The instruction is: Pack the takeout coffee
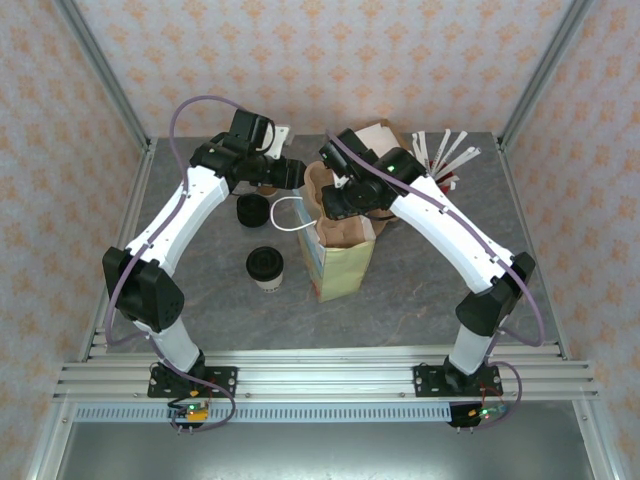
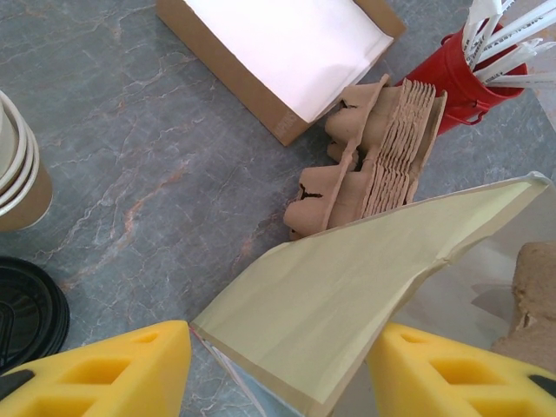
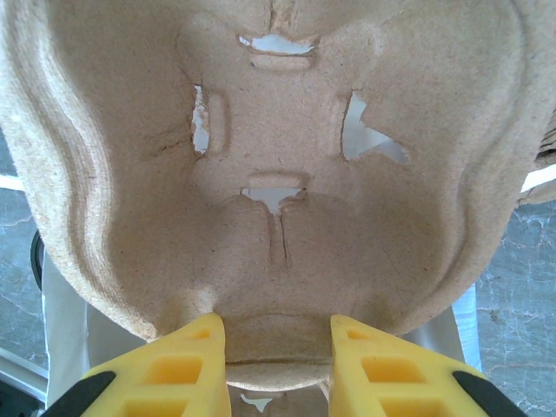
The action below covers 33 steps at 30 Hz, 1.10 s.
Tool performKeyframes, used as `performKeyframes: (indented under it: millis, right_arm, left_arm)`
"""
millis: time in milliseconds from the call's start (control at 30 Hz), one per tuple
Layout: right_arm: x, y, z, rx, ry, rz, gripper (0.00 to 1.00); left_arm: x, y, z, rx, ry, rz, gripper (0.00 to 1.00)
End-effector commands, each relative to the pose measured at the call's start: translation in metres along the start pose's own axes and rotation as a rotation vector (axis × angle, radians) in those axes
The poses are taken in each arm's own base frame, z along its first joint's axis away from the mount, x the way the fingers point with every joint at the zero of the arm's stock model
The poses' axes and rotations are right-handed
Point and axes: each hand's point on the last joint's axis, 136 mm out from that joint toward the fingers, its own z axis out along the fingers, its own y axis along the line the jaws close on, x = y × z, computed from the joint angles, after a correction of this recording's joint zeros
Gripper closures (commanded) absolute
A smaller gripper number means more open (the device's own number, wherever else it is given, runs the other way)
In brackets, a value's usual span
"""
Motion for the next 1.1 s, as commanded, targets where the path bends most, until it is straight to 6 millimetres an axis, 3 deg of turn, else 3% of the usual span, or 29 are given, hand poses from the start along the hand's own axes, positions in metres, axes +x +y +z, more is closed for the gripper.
performKeyframes:
  millis: [0, 400, 800, 1067]
  right_arm:
    - [0.017, -0.004, 0.009, 0.038, 0.078, -0.019, 0.72]
    - [0.021, -0.003, 0.016, 0.051, 0.104, -0.029, 0.72]
    - [0.008, -0.004, -0.009, 0.056, 0.045, -0.034, 0.72]
    - [0.000, 0.007, -0.016, 0.019, 0.028, -0.056, 0.72]
  left_arm:
    - [-0.018, 0.001, -0.011, -0.006, -0.065, -0.010, 0.43]
    - [-0.022, 0.001, -0.024, -0.025, -0.109, -0.025, 0.38]
    - [-0.021, 0.008, -0.026, -0.066, -0.117, -0.014, 0.37]
    - [-0.019, 0.008, -0.021, -0.057, -0.101, -0.014, 0.39]
